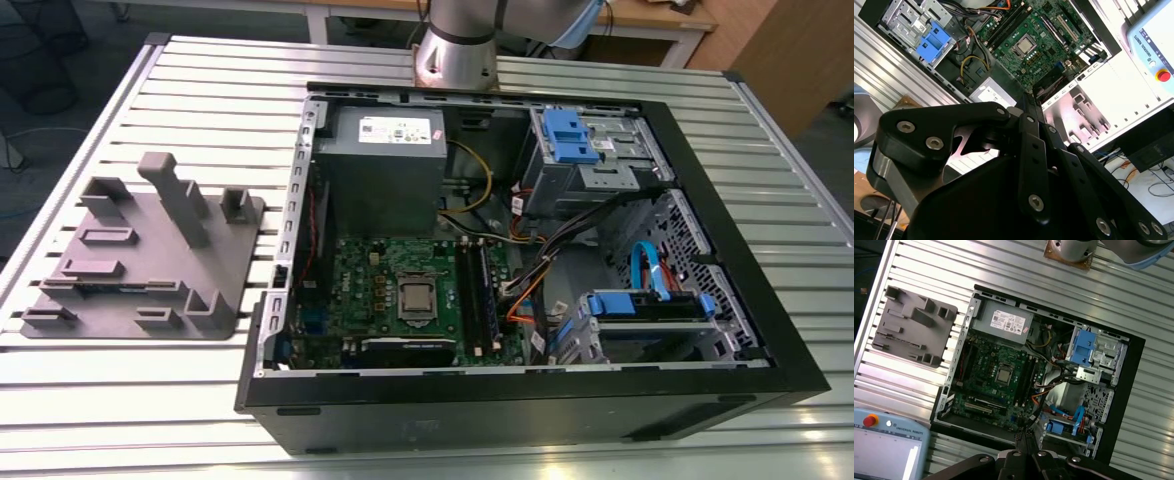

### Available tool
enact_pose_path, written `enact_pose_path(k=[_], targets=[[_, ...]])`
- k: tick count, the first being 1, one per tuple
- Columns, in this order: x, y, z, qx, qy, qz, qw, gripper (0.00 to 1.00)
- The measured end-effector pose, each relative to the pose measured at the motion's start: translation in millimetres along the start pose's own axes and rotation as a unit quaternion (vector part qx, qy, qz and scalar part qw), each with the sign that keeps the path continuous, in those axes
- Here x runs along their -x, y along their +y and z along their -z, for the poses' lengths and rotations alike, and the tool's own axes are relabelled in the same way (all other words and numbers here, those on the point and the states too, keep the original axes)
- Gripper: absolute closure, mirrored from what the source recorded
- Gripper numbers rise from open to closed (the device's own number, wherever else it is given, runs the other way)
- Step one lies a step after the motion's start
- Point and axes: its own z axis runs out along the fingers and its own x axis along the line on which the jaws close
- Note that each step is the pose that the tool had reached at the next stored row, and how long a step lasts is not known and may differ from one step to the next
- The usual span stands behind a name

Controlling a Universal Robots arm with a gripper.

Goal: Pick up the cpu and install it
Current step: 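Install the first cpu locking lever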

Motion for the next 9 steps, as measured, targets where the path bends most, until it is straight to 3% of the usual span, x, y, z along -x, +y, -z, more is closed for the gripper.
enact_pose_path(k=[4, 9], targets=[[0.0, 0.0, -2.1, -0.0001, 0.0001, 0.000, 1.00000, 0.89], [-0.4, -0.2, -11.1, 0.0000, 0.0000, 0.000, 1.00000, 0.89]])
